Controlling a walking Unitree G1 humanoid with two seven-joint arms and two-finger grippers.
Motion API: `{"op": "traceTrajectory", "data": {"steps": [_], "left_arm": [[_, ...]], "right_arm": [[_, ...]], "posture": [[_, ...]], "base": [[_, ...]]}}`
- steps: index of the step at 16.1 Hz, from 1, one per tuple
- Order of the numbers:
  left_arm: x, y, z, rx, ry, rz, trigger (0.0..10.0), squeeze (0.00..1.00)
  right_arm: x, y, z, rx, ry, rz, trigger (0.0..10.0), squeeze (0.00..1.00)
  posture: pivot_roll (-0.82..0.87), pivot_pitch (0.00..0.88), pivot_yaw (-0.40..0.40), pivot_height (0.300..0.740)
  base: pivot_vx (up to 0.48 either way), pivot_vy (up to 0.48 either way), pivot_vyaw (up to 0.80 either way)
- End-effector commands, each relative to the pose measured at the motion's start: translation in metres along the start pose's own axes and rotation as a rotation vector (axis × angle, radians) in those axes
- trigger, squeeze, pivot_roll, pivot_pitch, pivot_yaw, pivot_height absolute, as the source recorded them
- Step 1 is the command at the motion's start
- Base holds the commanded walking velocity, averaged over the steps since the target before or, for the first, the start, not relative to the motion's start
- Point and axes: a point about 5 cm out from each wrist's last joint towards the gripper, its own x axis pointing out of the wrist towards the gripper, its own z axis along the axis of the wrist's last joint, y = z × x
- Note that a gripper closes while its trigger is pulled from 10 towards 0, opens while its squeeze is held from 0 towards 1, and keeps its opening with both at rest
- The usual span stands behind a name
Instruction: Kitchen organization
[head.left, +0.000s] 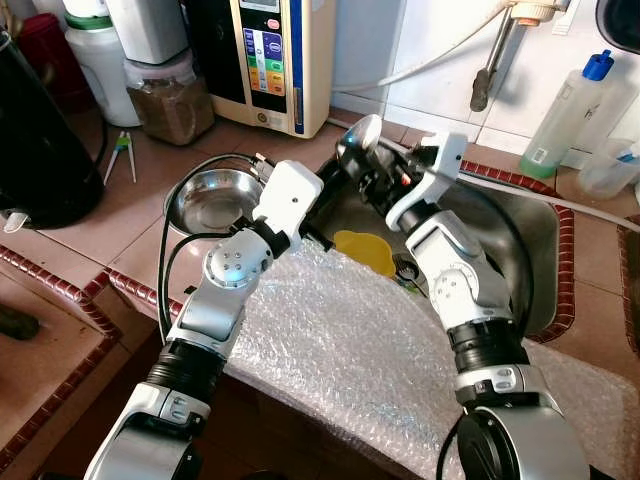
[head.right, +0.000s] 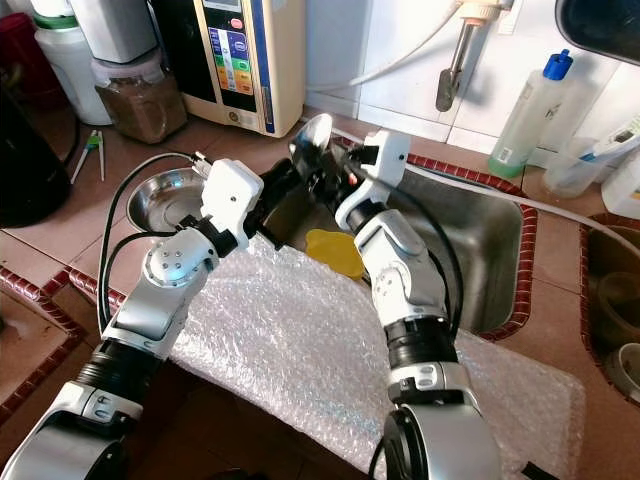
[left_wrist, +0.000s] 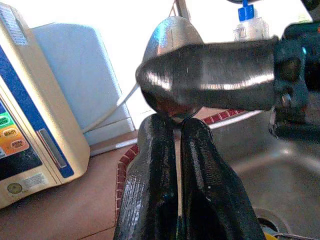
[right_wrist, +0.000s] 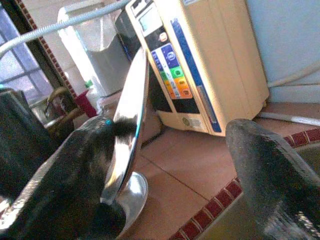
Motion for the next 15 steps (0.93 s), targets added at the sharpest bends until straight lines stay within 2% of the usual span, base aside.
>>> {"op": "traceTrajectory", "data": {"steps": [1, 9, 12, 15], "left_arm": [[-0.001, -0.005, 0.003, 0.015, -0.014, -0.033, 0.0, 0.0], [0.002, -0.007, 0.001, 0.004, -0.008, -0.044, 0.0, 0.0], [0.006, -0.005, 0.003, 0.004, -0.016, -0.033, 0.0, 0.0], [0.007, 0.001, 0.002, 0.014, -0.009, -0.026, 0.0, 0.0]], "right_arm": [[0.001, -0.006, 0.007, 0.035, -0.035, -0.04, 0.0, 0.0], [0.003, -0.015, 0.012, 0.08, -0.055, -0.07, 0.0, 0.0], [0.004, -0.018, 0.015, 0.077, -0.055, -0.07, 0.0, 0.0], [0.003, -0.024, 0.015, 0.061, -0.04, -0.121, 0.0, 0.0]], "posture": [[0.07, 0.054, 0.039, 0.74], [0.05, 0.034, 0.034, 0.74], [0.04, 0.022, 0.025, 0.74], [0.04, 0.014, 0.028, 0.74]], "base": [[0.0, 0.0, 0.0], [0.0, 0.0, 0.0], [0.0, 0.0, 0.0], [0.0, 0.0, 0.0]]}}
